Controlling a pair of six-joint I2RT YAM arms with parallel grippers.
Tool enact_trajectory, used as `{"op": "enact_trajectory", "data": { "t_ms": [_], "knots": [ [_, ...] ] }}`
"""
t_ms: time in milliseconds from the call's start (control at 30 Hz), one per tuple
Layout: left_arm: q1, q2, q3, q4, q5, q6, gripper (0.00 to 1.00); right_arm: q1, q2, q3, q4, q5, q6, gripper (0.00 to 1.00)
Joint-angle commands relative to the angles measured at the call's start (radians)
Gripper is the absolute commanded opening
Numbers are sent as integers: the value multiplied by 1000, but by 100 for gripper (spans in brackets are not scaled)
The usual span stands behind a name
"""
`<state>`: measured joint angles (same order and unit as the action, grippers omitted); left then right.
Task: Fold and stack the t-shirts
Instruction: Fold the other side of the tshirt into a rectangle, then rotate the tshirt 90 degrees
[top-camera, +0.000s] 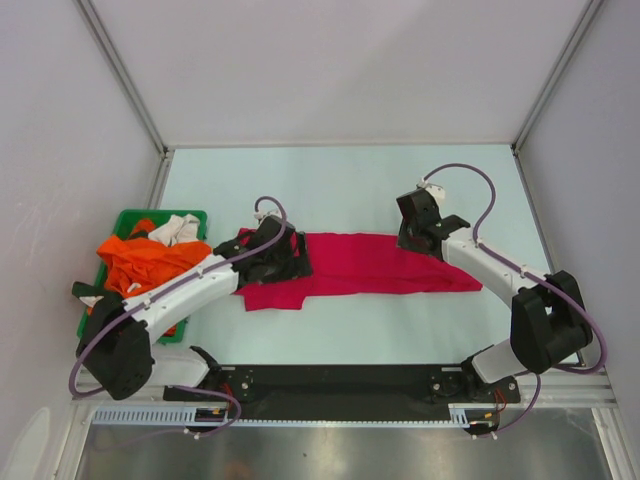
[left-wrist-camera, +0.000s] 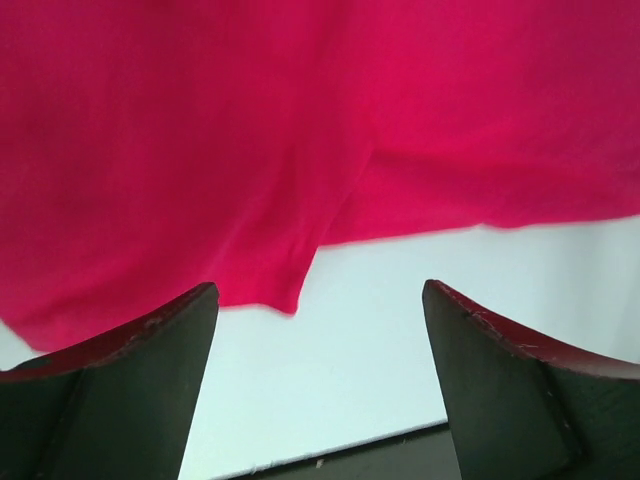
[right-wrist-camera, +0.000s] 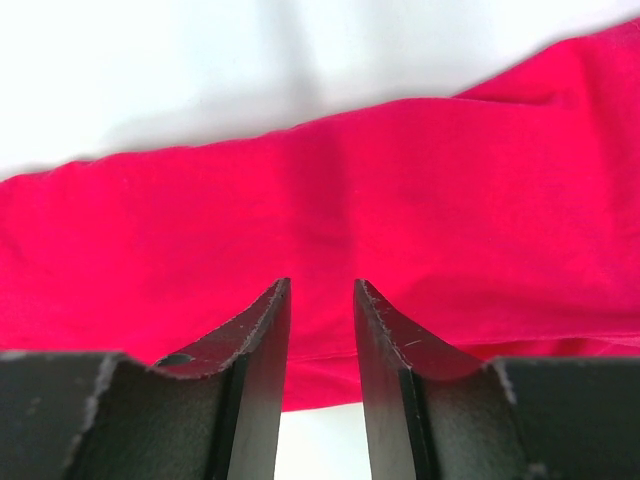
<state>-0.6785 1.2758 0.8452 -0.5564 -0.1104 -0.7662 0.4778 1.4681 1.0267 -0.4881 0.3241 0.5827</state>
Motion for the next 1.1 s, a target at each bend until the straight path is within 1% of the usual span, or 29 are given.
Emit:
{"op": "enact_trajectory", "data": {
  "t_ms": [0, 167, 200, 267, 400, 533, 833, 1067],
  "knots": [
    [49, 124, 107, 35, -55, 65, 85, 2, 23, 24, 31, 21, 9, 35],
    [105, 243, 153, 81, -48, 106, 63, -16, 70, 15, 39, 27, 26, 23],
    [121, 278, 160, 82, -45, 113, 61, -25, 77, 13, 39, 24, 29, 20],
    [134, 309, 176, 84, -37, 123, 56, -51, 98, 10, 30, 10, 40, 19],
    [174, 356, 195, 87, -48, 133, 56, -128, 103, -11, 32, -2, 51, 19],
    [209, 414, 216, 89, -43, 139, 57, -175, 133, -17, 34, -20, 60, 20],
    [261, 528, 258, 70, 26, 127, 58, -223, 313, 52, -27, -57, 101, 21],
    [296, 573, 264, 58, 46, 136, 59, -248, 363, 62, -60, -54, 118, 23]
  ]
}}
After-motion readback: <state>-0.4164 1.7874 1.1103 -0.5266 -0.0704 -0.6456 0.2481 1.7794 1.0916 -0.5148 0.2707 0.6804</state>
